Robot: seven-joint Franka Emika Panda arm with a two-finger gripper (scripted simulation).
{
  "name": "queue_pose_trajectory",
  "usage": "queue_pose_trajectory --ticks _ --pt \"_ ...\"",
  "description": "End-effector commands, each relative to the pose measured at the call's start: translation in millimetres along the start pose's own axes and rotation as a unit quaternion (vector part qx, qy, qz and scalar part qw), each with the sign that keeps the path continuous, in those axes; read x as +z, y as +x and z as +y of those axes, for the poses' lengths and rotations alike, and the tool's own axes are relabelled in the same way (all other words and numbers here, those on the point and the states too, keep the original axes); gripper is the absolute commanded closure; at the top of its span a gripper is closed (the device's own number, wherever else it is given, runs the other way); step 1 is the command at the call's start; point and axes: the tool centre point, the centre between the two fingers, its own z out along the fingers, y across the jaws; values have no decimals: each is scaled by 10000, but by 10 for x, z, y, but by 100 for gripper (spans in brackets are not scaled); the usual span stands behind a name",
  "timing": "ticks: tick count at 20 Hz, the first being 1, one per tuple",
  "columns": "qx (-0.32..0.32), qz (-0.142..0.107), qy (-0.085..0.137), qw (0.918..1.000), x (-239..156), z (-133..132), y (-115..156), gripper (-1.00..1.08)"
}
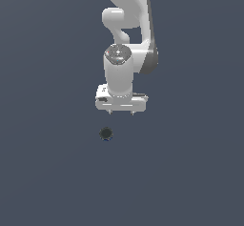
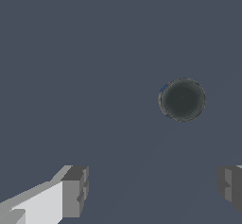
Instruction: Pick up the object and move it to a goal position.
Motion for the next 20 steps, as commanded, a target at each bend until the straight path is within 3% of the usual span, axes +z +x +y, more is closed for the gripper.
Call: queue_pose_trajectory --ticks 1,10,20 --pt "0 0 0 10000 0 0 0 -92" --pt "-174 155 59 9997 -259 -131 92 -92" --pt "-10 152 39 9999 -70 20 186 -92"
